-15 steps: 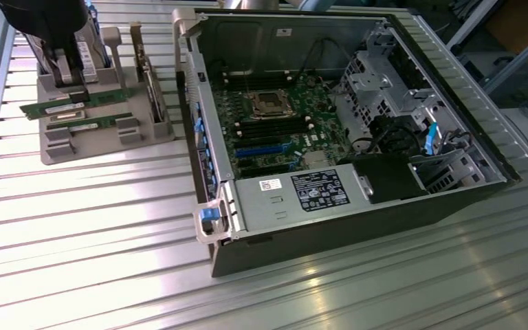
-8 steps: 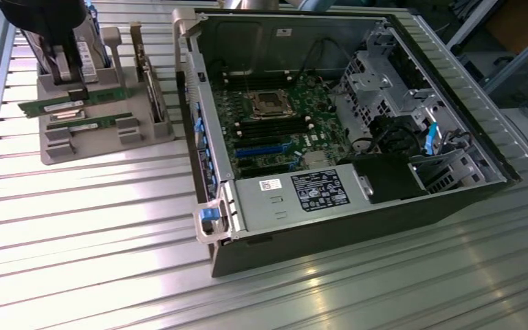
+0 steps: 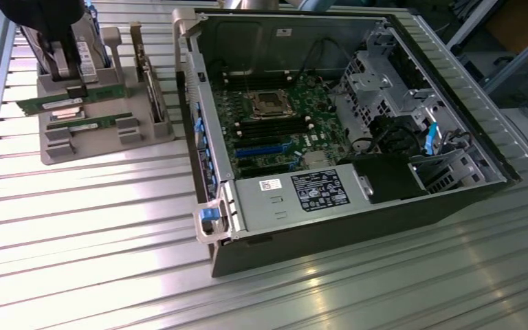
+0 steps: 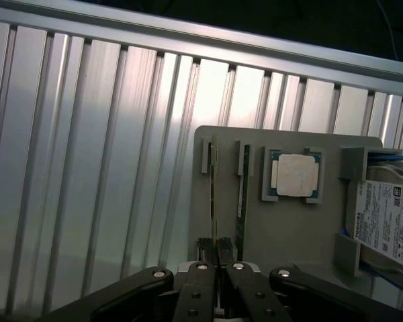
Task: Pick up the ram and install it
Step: 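Pick up the ram and move it above insertion slot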
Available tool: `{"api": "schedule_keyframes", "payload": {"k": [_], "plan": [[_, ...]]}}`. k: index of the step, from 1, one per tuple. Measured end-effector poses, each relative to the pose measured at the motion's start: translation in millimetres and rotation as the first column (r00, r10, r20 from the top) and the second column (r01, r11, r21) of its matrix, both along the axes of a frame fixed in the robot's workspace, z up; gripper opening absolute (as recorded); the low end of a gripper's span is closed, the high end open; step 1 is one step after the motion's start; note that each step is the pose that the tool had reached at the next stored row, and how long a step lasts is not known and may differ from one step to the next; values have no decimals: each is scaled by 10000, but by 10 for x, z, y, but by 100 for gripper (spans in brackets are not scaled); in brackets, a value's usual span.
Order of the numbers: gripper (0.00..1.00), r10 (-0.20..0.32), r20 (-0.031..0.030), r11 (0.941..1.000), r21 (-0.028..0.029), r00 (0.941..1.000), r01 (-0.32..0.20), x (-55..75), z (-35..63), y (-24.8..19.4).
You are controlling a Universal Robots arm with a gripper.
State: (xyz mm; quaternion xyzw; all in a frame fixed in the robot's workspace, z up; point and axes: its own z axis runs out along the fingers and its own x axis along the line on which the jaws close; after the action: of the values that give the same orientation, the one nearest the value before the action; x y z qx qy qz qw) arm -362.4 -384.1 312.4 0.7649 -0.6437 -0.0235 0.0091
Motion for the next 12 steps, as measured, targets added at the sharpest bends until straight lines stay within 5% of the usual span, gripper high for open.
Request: {"api": "schedule_keyframes", "payload": {"k": [12], "plan": [[13, 0, 0, 10000, 0, 10000, 0, 0, 122, 0]]}}
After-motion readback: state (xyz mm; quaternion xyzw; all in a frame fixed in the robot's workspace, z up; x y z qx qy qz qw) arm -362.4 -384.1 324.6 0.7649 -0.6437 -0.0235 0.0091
